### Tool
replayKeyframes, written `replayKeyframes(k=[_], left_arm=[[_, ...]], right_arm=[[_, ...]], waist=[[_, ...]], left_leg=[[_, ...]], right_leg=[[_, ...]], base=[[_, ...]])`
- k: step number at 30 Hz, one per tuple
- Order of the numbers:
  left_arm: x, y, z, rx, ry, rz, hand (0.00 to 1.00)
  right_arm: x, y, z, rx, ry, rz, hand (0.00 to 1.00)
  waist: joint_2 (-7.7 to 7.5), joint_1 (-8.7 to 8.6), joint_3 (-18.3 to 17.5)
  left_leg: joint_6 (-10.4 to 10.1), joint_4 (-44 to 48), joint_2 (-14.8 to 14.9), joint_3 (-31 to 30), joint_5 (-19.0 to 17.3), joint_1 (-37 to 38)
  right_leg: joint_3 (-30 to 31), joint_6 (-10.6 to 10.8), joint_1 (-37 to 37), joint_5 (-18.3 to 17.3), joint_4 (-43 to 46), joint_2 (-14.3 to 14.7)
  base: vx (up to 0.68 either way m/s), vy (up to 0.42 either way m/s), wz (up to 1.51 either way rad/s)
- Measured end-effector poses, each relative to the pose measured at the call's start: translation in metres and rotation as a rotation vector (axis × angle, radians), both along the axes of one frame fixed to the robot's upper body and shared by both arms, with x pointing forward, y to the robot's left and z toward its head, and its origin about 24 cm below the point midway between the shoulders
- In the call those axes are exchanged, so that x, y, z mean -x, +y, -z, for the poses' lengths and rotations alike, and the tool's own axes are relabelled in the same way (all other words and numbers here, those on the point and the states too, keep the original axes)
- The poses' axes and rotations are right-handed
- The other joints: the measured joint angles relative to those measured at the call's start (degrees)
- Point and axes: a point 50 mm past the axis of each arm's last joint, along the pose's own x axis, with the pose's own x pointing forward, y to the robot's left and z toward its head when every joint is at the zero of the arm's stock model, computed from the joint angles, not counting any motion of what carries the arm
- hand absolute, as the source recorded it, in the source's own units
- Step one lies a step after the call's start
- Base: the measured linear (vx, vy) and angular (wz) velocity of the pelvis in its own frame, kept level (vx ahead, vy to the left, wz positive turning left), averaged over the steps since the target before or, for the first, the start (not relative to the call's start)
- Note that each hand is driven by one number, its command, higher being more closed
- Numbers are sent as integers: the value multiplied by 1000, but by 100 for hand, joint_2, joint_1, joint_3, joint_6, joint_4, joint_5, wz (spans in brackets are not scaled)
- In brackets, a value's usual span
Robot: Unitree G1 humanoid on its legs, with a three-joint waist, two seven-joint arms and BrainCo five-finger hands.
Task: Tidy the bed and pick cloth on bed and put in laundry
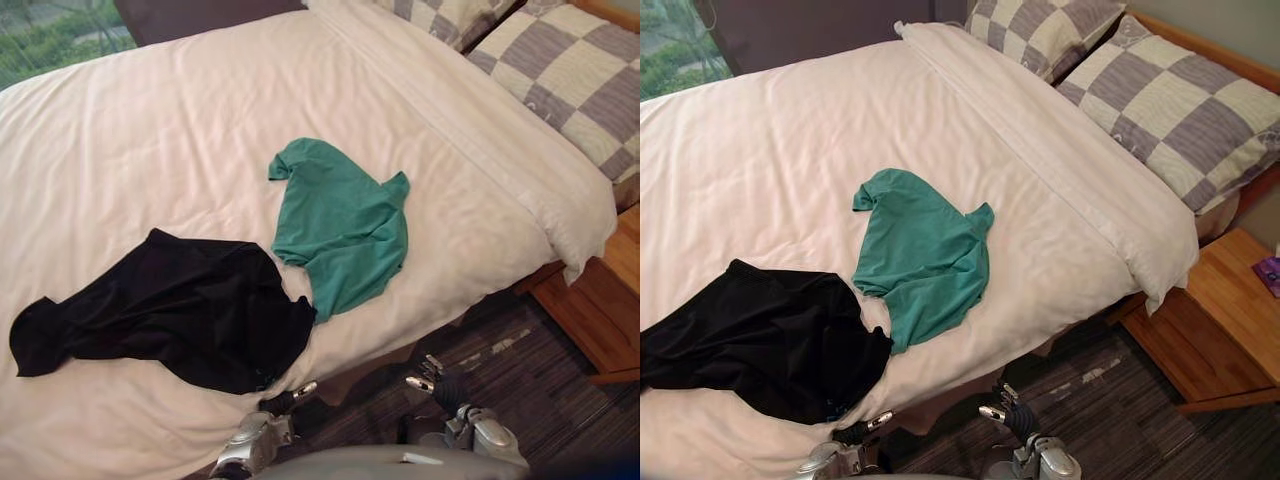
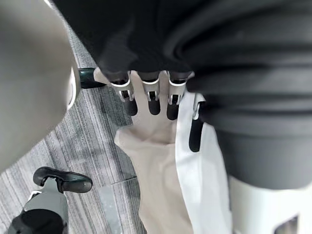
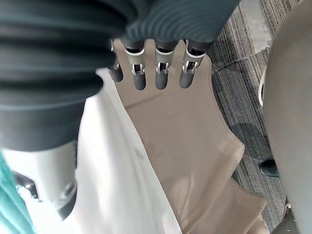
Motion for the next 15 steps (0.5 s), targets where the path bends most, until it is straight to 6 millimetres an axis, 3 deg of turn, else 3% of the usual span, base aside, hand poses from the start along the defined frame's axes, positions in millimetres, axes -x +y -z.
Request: replayKeyframes(k=[5, 8, 12, 15], left_arm=[[4, 0, 1, 4, -10, -55, 0], [8, -2, 2, -8, -9, -63, 0], [7, -3, 1, -74, -19, -9, 0], [10, -7, 2, -92, 1, -9, 0]], right_arm=[[3, 0, 1, 4, 6, -3, 0], [7, 0, 1, 6, 15, -7, 0], [15, 0, 3, 0, 28, 0, 0], [16, 1, 4, -2, 39, -9, 0]], waist=[[25, 27, -28], [76, 52, -178], [80, 139, -289], [88, 146, -404]], left_leg=[[9, -232, -41, -23, 117, 143], [122, -309, -113, -118, 88, -20], [295, -389, -363, -549, 164, -193], [261, -385, -480, -807, 245, -267]], right_leg=[[-70, 8, 134, 26, -156, 2], [-70, 30, 142, 9, -253, -1], [201, 67, 33, -305, 67, -75], [238, 25, 43, -500, 159, -105]], base=[[-91, 37, 8], [-62, 47, 29], [36, 13, 56], [128, -14, 50]])
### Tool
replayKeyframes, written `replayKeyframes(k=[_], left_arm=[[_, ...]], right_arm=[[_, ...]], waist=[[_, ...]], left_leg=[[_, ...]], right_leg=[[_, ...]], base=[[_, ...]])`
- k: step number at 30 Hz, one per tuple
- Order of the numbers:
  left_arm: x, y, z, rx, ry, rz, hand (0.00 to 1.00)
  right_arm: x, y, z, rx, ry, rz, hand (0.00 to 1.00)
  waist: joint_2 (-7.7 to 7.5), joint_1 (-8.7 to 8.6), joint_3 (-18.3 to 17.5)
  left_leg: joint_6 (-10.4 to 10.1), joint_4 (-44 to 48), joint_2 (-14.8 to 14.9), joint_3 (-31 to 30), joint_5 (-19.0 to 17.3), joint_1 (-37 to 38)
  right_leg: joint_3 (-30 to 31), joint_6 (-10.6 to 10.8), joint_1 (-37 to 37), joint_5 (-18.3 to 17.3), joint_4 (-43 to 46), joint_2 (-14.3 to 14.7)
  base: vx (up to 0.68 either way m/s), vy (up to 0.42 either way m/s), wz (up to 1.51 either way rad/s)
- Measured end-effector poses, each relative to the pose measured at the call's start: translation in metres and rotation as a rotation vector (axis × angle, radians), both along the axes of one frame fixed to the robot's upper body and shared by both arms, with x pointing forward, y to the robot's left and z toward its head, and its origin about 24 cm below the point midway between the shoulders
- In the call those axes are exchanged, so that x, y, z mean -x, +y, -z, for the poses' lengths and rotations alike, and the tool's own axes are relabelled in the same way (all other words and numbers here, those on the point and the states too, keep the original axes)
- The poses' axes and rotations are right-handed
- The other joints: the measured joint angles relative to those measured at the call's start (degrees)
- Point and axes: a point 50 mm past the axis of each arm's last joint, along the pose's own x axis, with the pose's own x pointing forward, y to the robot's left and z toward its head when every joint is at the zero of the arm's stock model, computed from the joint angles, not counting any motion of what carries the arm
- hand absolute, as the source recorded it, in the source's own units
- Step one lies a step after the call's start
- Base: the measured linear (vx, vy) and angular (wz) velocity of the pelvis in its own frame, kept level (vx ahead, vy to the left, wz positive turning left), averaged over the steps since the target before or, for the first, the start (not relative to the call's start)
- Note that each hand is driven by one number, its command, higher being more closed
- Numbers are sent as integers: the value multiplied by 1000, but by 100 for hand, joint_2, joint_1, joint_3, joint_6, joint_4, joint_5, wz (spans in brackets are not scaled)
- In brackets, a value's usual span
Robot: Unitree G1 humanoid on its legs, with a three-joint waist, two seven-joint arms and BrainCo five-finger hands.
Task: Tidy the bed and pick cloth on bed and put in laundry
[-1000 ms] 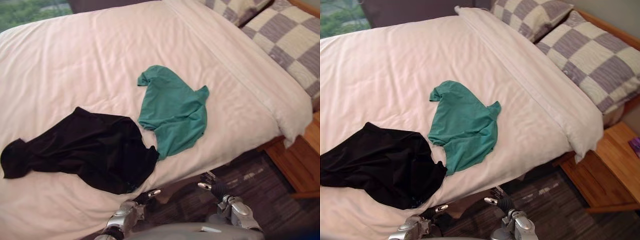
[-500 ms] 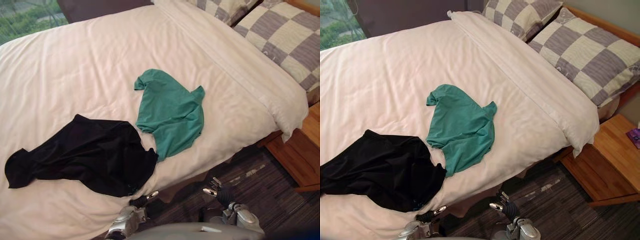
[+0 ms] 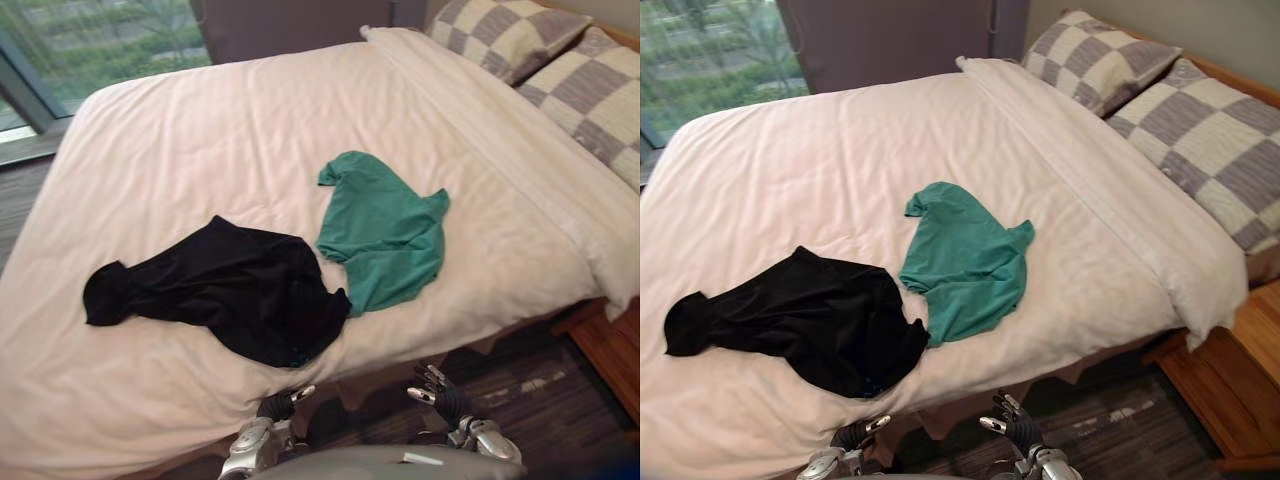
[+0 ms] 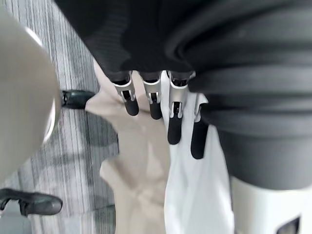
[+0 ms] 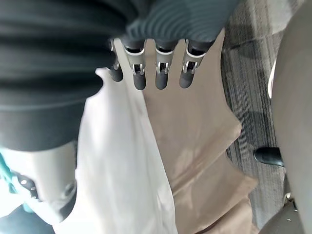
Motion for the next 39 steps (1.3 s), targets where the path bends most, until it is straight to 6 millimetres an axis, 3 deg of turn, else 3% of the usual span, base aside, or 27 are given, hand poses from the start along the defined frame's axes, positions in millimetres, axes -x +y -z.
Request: replayKeyframes(k=[6, 8, 10, 13, 14, 15, 24, 28, 31, 34, 35, 39], left_arm=[[0, 2, 0, -5, 9, -20, 0], [-1, 4, -1, -5, -2, -36, 0], [-3, 4, -3, -6, -15, -41, 0], [-4, 4, -4, -13, -29, -31, 0], [-5, 4, -4, -17, -29, -24, 0], [5, 27, -3, -123, 23, 60, 0], [6, 33, -2, -111, 35, -21, 0], [10, 43, -2, -69, 36, -215, 0], [21, 53, 0, -21, 57, -481, 0], [33, 58, 3, 32, 81, -778, 0], [44, 57, 5, 44, 119, -871, 0], [90, 60, 10, 47, 225, -1165, 0]], right_arm=[[0, 7, 0, 0, 4, -65, 0], [1, 10, 2, -9, 22, -65, 0], [2, 10, 3, -10, 43, -65, 0], [2, 8, 4, -9, 55, -62, 0], [2, 8, 4, -10, 60, -61, 0], [23, 27, 8, -117, 114, -29, 0], [23, 29, 9, -124, 116, 27, 0], [31, 18, 17, -114, 187, 194, 0], [38, 14, 23, -124, 259, 378, 0], [50, -4, 27, -125, 315, 658, 0], [55, -13, 27, -119, 324, 765, 0], [61, -29, 26, -118, 311, 1017, 0]], waist=[[-55, 17, 9], [-173, 15, 32], [-201, 19, 32], [-219, 34, 44], [-214, 34, 40], [-569, 15, -147], [-697, -18, -117], [-803, -29, -37], [-791, -35, -3], [-640, -71, 109], [-543, -68, 162], [-504, 26, 184]], left_leg=[[25, 17, -79, -67, 174, -4], [233, 24, -230, 490, 359, -70], [244, 269, -275, 814, 330, -305], [256, 200, -264, 814, 343, -391], [266, 35, -265, 813, 411, -357], [6, -37, -156, 644, 224, -262], [73, -29, -325, 750, 250, -259], [102, -29, -361, 619, 283, -91], [72, -36, -355, 642, 419, 91], [101, -40, -244, 655, 468, 106], [120, -41, -185, 699, 353, 102], [107, -40, -196, 971, 174, -68]], right_leg=[[-347, 3, 324, -134, 19, -50], [-741, -3, 430, -256, 33, -201], [-1181, 12, 558, -327, 32, -246], [-1377, 18, 594, -327, 59, -155], [-1374, 17, 596, -328, 75, -113], [-664, -129, 974, -440, -218, 161], [-767, -21, 1014, -374, -503, 4], [-1228, -6, 1335, -342, -461, -46], [-1428, 25, 1543, -280, -347, -47], [-1414, -52, 1601, -175, -105, 85], [-1406, -52, 1602, -171, -54, 153], [-1355, -53, 1485, -160, -225, 115]], base=[[93, -55, 45], [-7, -31, 83], [-13, -19, 99], [18, -43, 56], [32, -38, 31], [9, -6, 14], [62, 9, -2], [84, -46, 37], [16, -53, 16], [-63, -7, 49], [-81, 33, 23], [-85, 42, -7]])
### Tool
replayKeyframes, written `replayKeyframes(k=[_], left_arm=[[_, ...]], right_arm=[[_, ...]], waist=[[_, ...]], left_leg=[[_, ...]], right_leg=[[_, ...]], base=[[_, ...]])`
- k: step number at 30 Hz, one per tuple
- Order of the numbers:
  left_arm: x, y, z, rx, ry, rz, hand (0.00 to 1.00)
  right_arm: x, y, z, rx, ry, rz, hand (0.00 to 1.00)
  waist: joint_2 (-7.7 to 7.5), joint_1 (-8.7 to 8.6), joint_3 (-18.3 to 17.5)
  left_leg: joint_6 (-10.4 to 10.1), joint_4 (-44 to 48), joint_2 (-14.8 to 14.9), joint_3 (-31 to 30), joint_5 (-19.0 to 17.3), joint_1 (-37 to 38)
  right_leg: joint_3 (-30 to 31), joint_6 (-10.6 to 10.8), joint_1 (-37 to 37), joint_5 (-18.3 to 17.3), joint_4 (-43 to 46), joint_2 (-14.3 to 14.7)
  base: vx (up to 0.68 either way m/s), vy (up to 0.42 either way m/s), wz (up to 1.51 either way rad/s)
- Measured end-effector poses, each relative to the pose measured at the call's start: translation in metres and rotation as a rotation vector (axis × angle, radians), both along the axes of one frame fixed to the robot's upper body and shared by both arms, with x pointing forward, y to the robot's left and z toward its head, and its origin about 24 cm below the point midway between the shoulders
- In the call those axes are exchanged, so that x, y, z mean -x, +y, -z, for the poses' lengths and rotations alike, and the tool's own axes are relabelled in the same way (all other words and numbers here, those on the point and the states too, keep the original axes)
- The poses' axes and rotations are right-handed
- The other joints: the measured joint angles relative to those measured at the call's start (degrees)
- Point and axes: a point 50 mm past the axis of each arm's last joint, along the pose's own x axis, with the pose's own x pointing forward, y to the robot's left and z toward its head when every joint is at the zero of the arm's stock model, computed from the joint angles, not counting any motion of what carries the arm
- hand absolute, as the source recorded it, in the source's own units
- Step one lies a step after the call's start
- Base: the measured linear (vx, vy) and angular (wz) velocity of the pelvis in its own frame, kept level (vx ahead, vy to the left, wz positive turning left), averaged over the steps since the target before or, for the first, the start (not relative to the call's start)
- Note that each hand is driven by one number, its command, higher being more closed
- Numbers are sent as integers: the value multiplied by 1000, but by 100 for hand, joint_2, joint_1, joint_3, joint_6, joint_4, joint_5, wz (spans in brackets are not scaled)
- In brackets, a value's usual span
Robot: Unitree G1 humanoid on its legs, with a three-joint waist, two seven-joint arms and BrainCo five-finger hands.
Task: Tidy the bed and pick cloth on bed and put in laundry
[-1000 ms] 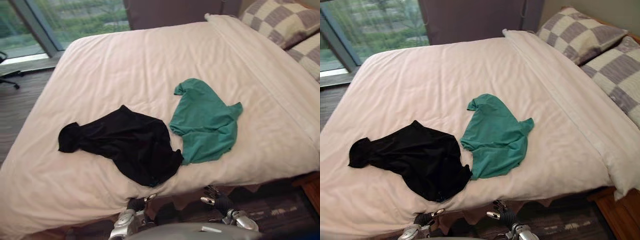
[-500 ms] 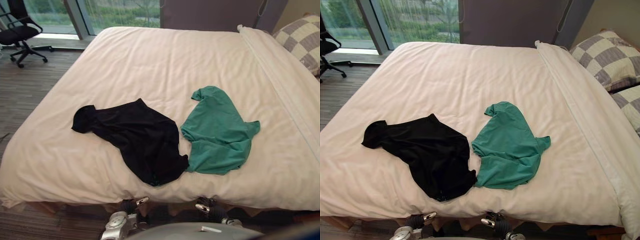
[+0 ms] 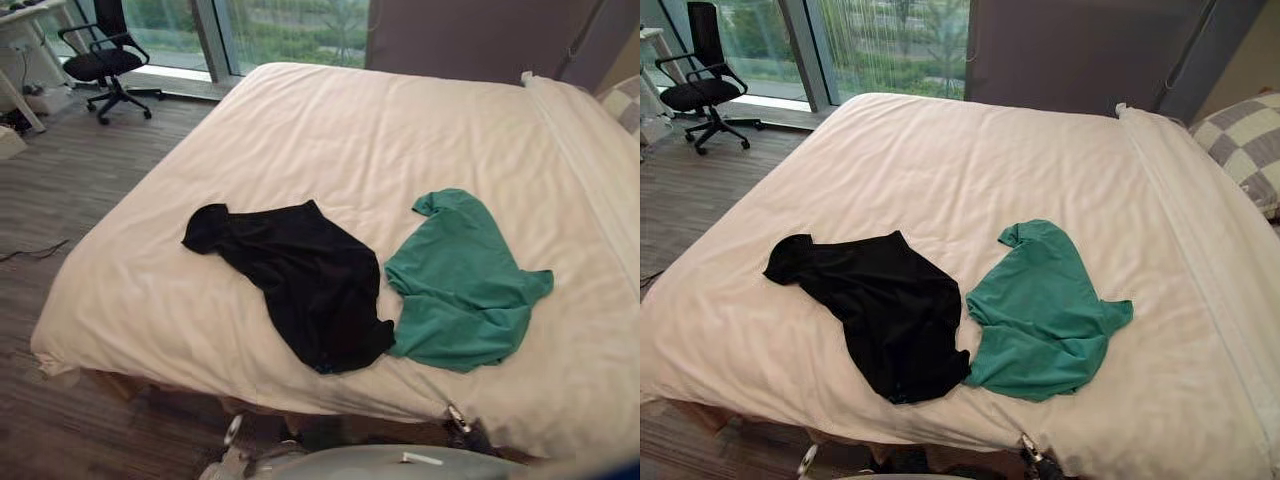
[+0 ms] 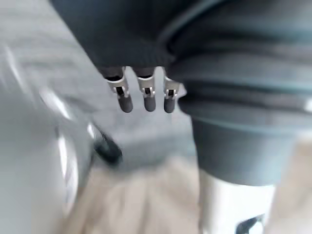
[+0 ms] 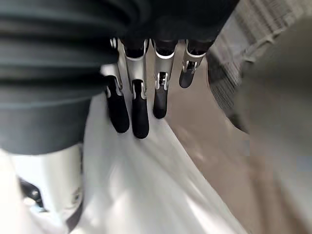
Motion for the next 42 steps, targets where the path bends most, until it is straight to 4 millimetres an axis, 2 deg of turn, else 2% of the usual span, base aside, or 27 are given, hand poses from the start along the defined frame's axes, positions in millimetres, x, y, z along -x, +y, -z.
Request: replayKeyframes(k=[3, 4, 5, 6, 7, 9, 10, 11, 12, 14, 15, 16, 18, 19, 21, 22, 24, 27, 28, 29, 30, 31, 32, 35, 37, 39, 42], left_arm=[[11, 4, -1, -10, 19, -108, 0], [14, 4, -1, -13, 18, -175, 0], [16, 2, 0, -7, 23, -232, 0], [20, 1, 0, -4, 31, -270, 0], [19, 7, -2, -28, 21, -345, 0], [17, 20, -7, -71, -8, -430, 0], [13, 34, -11, -109, -38, -493, 0], [12, 46, -16, -143, -57, -529, 0], [9, 59, -21, -178, -72, -551, 0], [8, 87, -36, -284, -118, -594, 0], [3, 105, -48, -366, -138, -563, 0], [1, 115, -56, -414, -142, -540, 0], [-13, 157, -96, -634, -188, -428, 0], [-17, 166, -108, -693, -200, -403, 0], [-39, 192, -158, -931, -255, -267, 0], [-46, 194, -169, -976, -274, -229, 0], [-69, 198, -201, -1107, -355, -132, 0], [-86, 192, -217, -1179, -434, -37, 0], [-89, 190, -217, -1179, -444, -9, 0], [-96, 183, -218, -1223, -428, 60, 0], [-98, 178, -223, -1336, -380, 118, 0], [-104, 168, -238, -1499, -375, 205, 0], [-105, 169, -245, -1528, -375, 226, 0], [-111, 179, -265, -1591, -382, 302, 0], [-115, 180, -273, -1603, -381, 358, 0], [-132, 164, -276, -1599, -400, 477, 0], [-146, 144, -269, -1612, -369, 660, 0]], right_arm=[[5, -16, -3, 45, -10, 183, 0], [12, -28, -6, 90, -9, 299, 0], [14, -38, -10, 129, -14, 352, 0], [16, -46, -12, 152, -16, 385, 0], [21, -59, -17, 184, -29, 491, 0], [26, -72, -21, 219, -42, 584, 0], [26, -82, -25, 246, -58, 630, 0], [27, -90, -29, 276, -73, 657, 0], [26, -98, -33, 305, -92, 684, 0], [20, -123, -52, 430, -186, 717, 0], [12, -134, -64, 488, -249, 714, 0], [7, -140, -71, 517, -282, 708, 0], [-20, -155, -103, 639, -412, 649, 0], [-28, -158, -111, 664, -448, 632, 0], [-55, -163, -147, 760, -599, 561, 0], [-59, -166, -156, 790, -628, 546, 0], [-70, -175, -189, 911, -712, 474, 0], [-81, -175, -208, 999, -739, 388, 0], [-83, -174, -207, 1006, -725, 365, 0], [-85, -172, -206, 1017, -699, 321, 0], [-87, -170, -205, 1018, -689, 299, 0], [-87, -169, -204, 1024, -678, 269, 0], [-90, -169, -206, 1026, -691, 260, 0], [-97, -166, -215, 1066, -715, 167, 0], [-107, -154, -225, 1082, -761, 73, 0], [-119, -134, -232, 1093, -807, -100, 0], [-132, -116, -227, 1090, -798, -288, 0]], waist=[[-52, 54, 30], [-158, 155, 43], [-1, 207, 26], [73, 209, 32], [105, 183, 47], [115, 183, 33], [158, 180, 35], [107, 177, 27], [-28, 163, 1], [-3, 176, -18], [-40, 180, -31], [-54, 192, -49], [-63, 260, -68], [-87, 263, -83], [-95, 287, -159], [-77, 290, -179], [32, 289, -224], [131, 267, -272], [149, 260, -276], [180, 231, -288], [189, 228, -293], [184, 182, -296], [188, 156, -302], [314, 76, -314], [401, -13, -296], [463, -20, -288], [495, -17, -236]], left_leg=[[-48, 1, -111, 180, -242, -68], [175, 83, -204, 484, -279, -12], [196, 91, -153, 591, -306, -7], [201, 8, -170, 574, -144, -3], [200, 6, -262, 568, -105, -22], [200, 7, -326, 614, -107, -90], [206, 6, -379, 623, -115, -148], [190, 5, -413, 657, -171, -193], [162, 6, -478, 810, -306, -190], [473, 10, -455, 1039, -93, -179], [477, 9, -504, 1028, -138, -122], [492, 9, -511, 1028, -149, -113], [513, 9, -495, 1015, -195, -117], [515, 9, -495, 1014, -206, -115], [507, 11, -483, 960, -235, -117], [511, 12, -471, 929, -238, -123], [517, 14, -444, 882, -247, -124], [487, 14, -446, 897, -291, -125], [494, 29, -444, 911, -292, -126], [603, 46, -440, 908, -232, -135], [631, 48, -437, 906, -219, -144], [644, 51, -415, 908, -184, -154], [611, 50, -393, 916, -162, -149], [551, 53, -333, 943, -112, -117], [511, 54, -289, 931, -84, -110], [475, 54, -236, 931, -58, -111], [438, 55, -199, 924, -33, -111]], right_leg=[[-38, -20, 0, 52, -189, -116], [-79, -55, -19, 113, -356, -278], [-86, -30, -6, 94, -397, -262], [-94, -21, -5, 90, -391, -257], [-116, -24, 17, 89, -418, -299], [-236, -47, -6, 75, -398, -370], [-352, -156, -21, 10, -408, -403], [-481, -199, -26, -19, -431, -438], [-617, -238, -47, -52, -482, -570], [-709, -102, -43, -121, -294, -627], [-710, -64, 21, -29, -247, -660], [-706, -49, 21, 23, -239, -668], [-699, -63, -8, 164, -205, -656], [-699, -63, -10, 178, -198, -657], [-680, -43, -4, 311, -227, -630], [-664, -27, -2, 379, -241, -608], [-517, -23, -13, 539, -265, -557], [-263, -43, -76, 585, -292, -561], [-203, -42, -97, 584, -292, -560], [-156, -47, -94, 581, -340, -543], [-128, -47, -92, 582, -377, -529], [-27, -53, -92, 587, -448, -489], [40, -55, -94, 592, -467, -468], [187, -38, -93, 605, -472, -388], [318, -8, -108, 624, -466, -327], [456, -8, -138, 624, -472, -282], [573, -7, -155, 623, -503, -252]], base=[[-23, 66, -3], [10, 100, -21], [4, 75, -24], [-10, 68, -2], [-28, 98, 16], [-4, 107, 23], [-4, 73, 30], [23, 98, 39], [41, 81, 40], [47, 34, 35], [48, 6, 16], [72, 25, 7], [74, 10, 3], [62, -14, 2], [60, -27, 6], [74, -28, 14], [82, -12, 9], [91, -10, -8], [87, -39, -11], [68, -51, -7], [91, -115, -6], [61, -114, -8], [55, -143, -15], [18, -129, -14], [17, -92, -6], [15, -119, -9], [4, -84, -9]])
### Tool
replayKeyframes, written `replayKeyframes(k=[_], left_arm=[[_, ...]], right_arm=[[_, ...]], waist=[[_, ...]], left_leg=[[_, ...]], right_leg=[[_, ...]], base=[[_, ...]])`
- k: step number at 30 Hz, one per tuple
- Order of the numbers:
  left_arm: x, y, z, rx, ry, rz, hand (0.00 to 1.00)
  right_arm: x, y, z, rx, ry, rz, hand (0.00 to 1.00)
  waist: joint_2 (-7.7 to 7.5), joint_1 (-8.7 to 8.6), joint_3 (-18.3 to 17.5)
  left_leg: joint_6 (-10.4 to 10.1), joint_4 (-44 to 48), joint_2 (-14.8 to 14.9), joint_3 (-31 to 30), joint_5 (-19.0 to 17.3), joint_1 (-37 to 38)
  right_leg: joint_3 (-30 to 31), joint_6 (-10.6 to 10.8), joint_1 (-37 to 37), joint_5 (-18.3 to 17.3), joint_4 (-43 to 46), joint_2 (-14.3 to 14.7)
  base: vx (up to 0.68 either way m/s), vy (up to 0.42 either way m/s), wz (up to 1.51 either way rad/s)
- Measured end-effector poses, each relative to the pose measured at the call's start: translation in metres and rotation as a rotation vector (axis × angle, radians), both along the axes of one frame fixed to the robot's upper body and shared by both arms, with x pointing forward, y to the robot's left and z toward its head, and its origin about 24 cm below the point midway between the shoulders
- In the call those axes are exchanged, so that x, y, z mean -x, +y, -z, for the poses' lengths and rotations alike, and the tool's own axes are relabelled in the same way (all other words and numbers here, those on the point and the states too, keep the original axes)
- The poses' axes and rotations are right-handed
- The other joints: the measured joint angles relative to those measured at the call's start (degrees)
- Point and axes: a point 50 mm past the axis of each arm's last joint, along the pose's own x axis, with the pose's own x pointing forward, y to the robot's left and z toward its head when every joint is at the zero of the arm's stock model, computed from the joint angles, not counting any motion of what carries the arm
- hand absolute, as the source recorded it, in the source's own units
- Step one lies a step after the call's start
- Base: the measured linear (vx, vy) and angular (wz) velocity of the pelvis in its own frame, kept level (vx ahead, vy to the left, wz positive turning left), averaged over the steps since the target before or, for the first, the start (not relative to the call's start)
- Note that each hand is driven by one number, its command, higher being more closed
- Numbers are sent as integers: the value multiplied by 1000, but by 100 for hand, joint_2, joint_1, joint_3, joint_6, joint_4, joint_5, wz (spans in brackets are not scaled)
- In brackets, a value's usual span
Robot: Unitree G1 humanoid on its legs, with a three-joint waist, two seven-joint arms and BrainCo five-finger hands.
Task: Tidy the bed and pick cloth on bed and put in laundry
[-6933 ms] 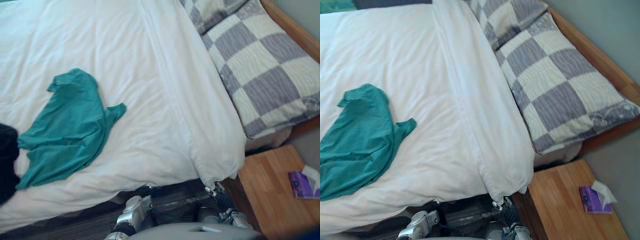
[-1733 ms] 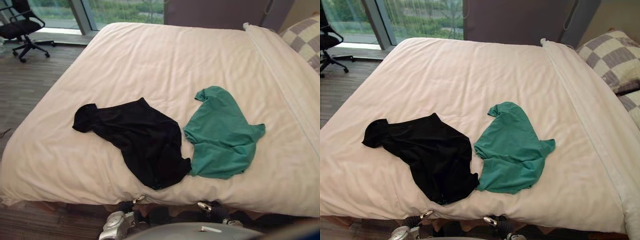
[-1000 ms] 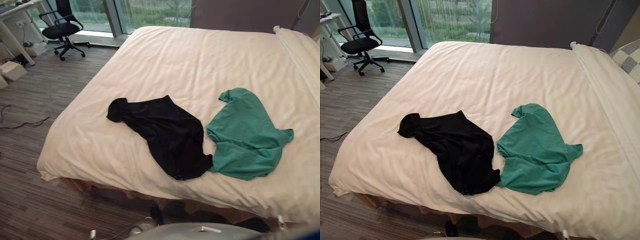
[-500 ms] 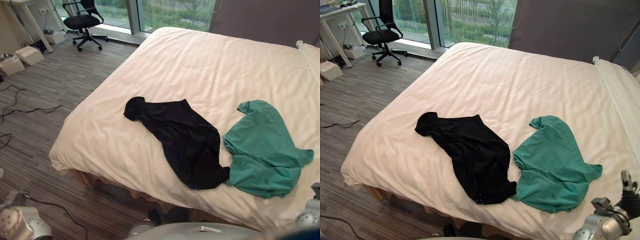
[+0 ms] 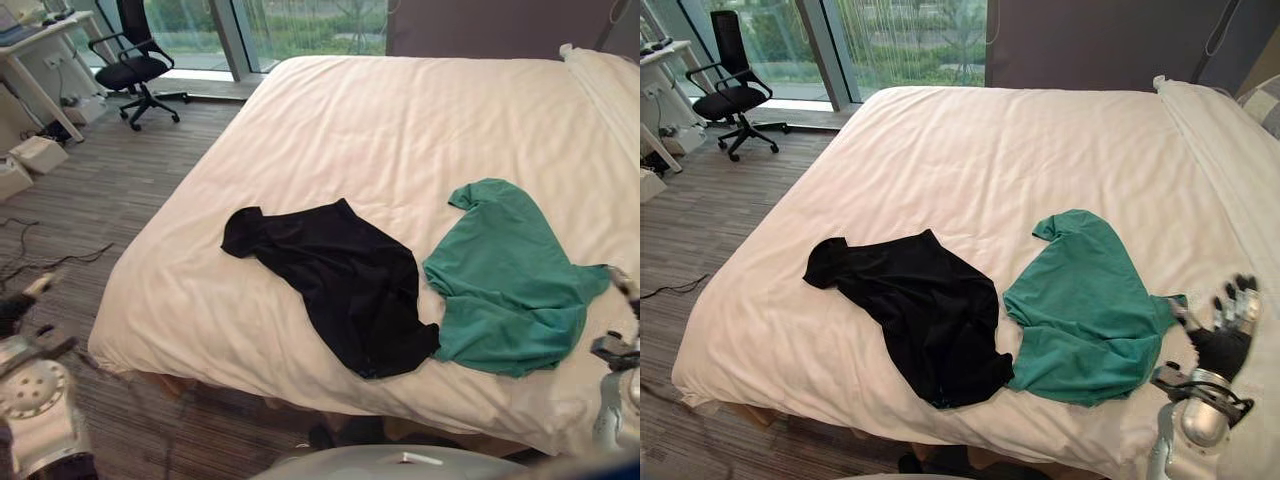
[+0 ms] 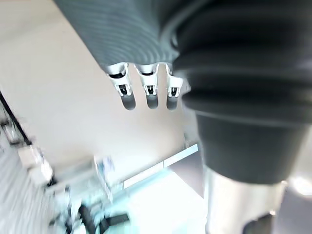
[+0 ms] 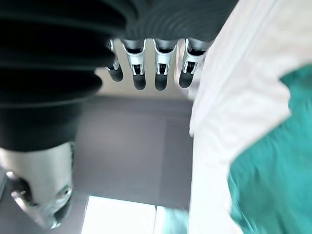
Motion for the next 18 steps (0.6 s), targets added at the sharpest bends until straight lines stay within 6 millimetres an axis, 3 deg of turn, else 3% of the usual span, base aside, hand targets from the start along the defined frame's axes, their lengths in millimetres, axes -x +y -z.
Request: replayKeyframes(k=[4, 9, 15, 16, 18], left_arm=[[-5, -9, 13, -34, 100, 41, 0], [-27, -24, 51, 44, 312, 192, 0], [-54, -38, 43, 54, 339, 304, 0], [-64, -44, 41, 72, 348, 336, 0], [-67, -50, 42, 85, 358, 357, 0]], right_arm=[[-8, 9, 4, 64, 80, -89, 0], [-34, 30, 5, 90, 128, -235, 0], [-43, 39, 6, 90, 154, -282, 0], [-47, 38, 2, 103, 154, -284, 0], [-48, 36, -2, 118, 153, -286, 0]], waist=[[-44, 1, 147], [35, -2, 229], [55, -32, 308], [143, -50, 382], [241, -63, 442]], left_leg=[[-62, -1, 28, -5, -1, -4], [-69, -3, 12, -259, 57, 98], [-97, -9, 40, -325, 307, -249], [-96, -16, 103, -336, 437, -397], [-144, -42, 205, -407, 496, -453]], right_leg=[[125, 13, -41, -10, -35, -23], [313, 22, -69, -16, -65, -58], [541, 22, -469, -379, -3, -35], [651, 103, -643, -457, 43, 18], [726, 72, -788, -473, 138, 103]], base=[[-6, -61, -10], [-5, -69, -26], [-104, -85, -8], [-158, -82, -1], [-162, -75, -13]])
